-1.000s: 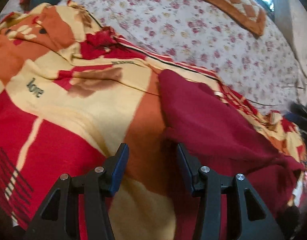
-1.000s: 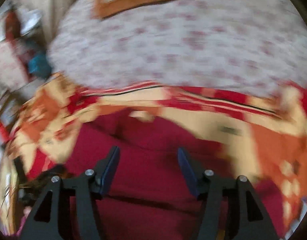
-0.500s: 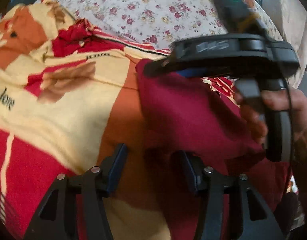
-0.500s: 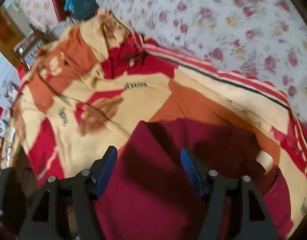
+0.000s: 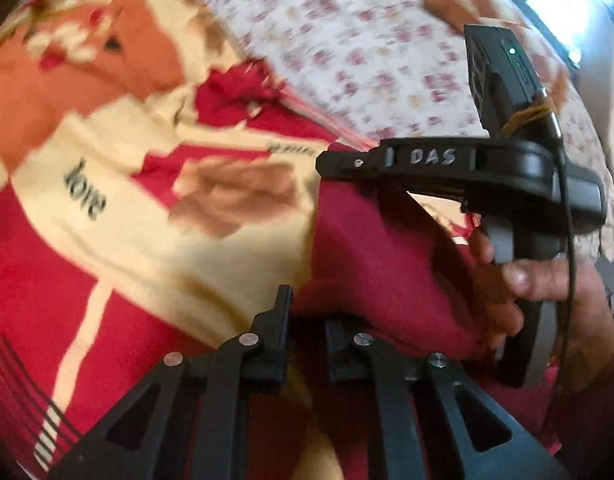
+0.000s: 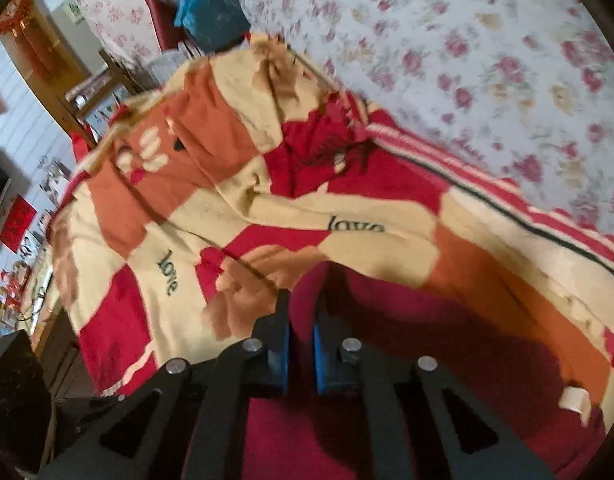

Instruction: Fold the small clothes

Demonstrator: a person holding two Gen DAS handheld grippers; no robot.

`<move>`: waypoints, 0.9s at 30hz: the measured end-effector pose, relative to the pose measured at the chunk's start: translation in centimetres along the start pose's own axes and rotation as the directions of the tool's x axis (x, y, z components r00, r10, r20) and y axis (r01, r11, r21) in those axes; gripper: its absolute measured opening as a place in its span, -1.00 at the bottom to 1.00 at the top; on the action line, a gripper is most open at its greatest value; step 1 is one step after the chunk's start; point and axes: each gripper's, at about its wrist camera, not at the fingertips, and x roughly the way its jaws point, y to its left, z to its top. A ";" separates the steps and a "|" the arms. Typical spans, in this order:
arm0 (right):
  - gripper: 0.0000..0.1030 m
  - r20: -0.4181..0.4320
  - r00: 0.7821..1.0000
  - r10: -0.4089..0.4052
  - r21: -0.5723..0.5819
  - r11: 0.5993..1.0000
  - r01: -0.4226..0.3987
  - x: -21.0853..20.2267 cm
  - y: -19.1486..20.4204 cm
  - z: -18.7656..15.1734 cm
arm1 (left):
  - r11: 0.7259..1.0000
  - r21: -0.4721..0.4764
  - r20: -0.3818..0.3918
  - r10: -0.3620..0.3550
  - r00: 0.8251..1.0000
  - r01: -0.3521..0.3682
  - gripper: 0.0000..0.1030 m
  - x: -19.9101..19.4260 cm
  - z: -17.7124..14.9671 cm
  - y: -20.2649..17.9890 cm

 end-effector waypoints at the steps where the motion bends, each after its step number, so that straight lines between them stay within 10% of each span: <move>1: -0.71 -0.020 1.000 -0.010 0.010 1.000 0.010 1.0 0.0 -0.1 | 1.000 -0.016 -0.013 -0.005 1.000 0.005 -1.00 0.2 0.1 0.3; 7: -0.14 0.022 0.999 0.028 0.098 0.995 -0.030 -4.7 -2.4 -1.9 | 0.999 0.024 0.004 0.022 1.000 -0.022 -0.87 -0.5 0.1 -0.3; 13: 0.35 0.102 0.975 -0.199 0.182 0.967 0.178 -17.2 -9.3 -8.4 | 0.999 0.014 0.027 0.049 0.998 -0.050 -0.67 -2.5 -0.3 -0.1; 17: 0.35 0.034 0.927 -0.373 0.338 0.877 0.341 -21.8 -15.1 -15.8 | 0.988 0.053 0.081 0.142 0.987 -0.147 -0.67 -4.3 -0.3 -1.2; 22: 0.34 -0.008 0.943 -0.334 0.466 0.833 0.299 -21.1 -18.1 -21.2 | 0.983 0.037 0.153 0.171 0.973 -0.179 -0.67 -5.9 0.5 -2.2; 27: -0.41 0.007 0.910 -0.415 0.351 0.853 0.386 -19.1 -15.7 -21.0 | 0.987 0.080 0.101 0.131 0.986 -0.140 -0.67 -4.1 1.2 -5.1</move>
